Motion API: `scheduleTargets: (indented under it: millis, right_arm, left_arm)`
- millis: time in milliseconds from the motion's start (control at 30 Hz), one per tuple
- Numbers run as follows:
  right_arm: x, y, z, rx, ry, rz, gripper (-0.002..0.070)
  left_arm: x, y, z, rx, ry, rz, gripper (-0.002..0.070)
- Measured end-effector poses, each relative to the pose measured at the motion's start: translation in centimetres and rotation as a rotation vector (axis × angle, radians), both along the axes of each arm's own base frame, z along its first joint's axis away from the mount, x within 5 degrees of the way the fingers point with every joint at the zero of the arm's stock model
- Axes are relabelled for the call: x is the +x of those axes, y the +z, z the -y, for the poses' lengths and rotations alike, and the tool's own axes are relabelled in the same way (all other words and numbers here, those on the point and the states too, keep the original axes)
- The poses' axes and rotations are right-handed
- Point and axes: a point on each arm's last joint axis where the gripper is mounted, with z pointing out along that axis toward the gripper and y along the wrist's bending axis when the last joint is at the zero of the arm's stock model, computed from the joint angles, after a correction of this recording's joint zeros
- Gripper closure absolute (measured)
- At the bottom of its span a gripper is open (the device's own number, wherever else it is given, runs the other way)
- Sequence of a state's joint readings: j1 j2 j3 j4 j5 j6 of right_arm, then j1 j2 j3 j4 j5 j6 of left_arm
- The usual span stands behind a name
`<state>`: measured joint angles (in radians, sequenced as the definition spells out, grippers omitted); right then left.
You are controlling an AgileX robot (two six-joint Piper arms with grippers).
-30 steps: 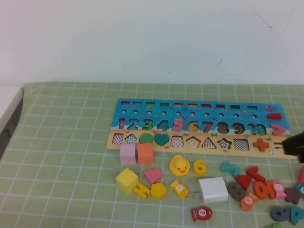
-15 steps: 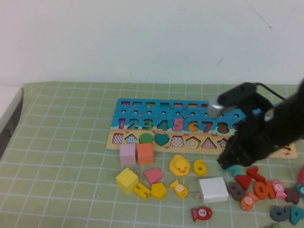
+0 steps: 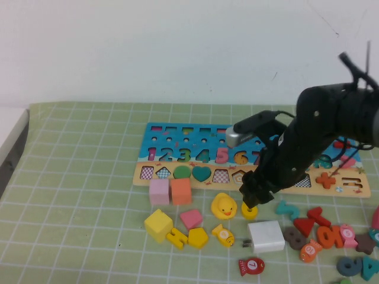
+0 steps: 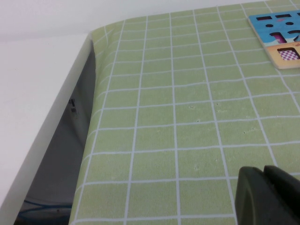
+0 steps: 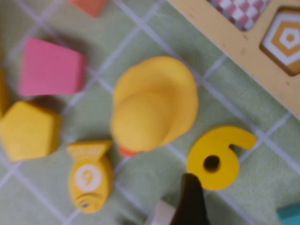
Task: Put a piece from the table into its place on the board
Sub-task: Pick up the "number 6"
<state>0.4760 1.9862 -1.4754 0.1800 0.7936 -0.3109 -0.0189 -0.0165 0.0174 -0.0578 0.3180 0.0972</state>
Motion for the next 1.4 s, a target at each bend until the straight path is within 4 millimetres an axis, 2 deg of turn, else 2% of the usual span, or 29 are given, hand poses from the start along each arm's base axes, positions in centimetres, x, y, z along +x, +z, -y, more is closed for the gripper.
scheduleTargets:
  millis: [133, 267, 433, 633, 867, 1100, 1400]
  right_arm:
    - [1.0, -1.4, -0.4, -0.026, -0.029, -0.039, 0.0171]
    - [1.4, -1.3, -0.8, -0.019, -0.035, -0.042, 0.0179]
    - [1.1, -1.9, -1.8, -0.028, -0.010, -0.050, 0.0239]
    - [0.8, -3.4, -2.5, -0.064, -0.006, -0.071, 0.0253]
    - [0.9, -3.4, -2.4, -0.071, -0.026, -0.074, 0.0261]
    - [0.9, -3.5, -2.4, -0.073, -0.028, -0.075, 0.0374]
    - [0.9, -3.4, -2.4, -0.071, -0.028, -0.072, 0.0390]
  left_arm:
    - [0.0, 0.0, 0.0, 0.000, 0.000, 0.000, 0.0677]
    - [0.0, 0.0, 0.0, 0.000, 0.000, 0.000, 0.0677]
    - [0.0, 0.0, 0.0, 0.000, 0.000, 0.000, 0.0677]
    - [0.0, 0.0, 0.0, 0.000, 0.000, 0.000, 0.0677]
    - [0.0, 0.0, 0.0, 0.000, 0.000, 0.000, 0.0677]
    - [0.0, 0.0, 0.0, 0.000, 0.000, 0.000, 0.0677]
    - [0.0, 0.0, 0.0, 0.000, 0.000, 0.000, 0.0677]
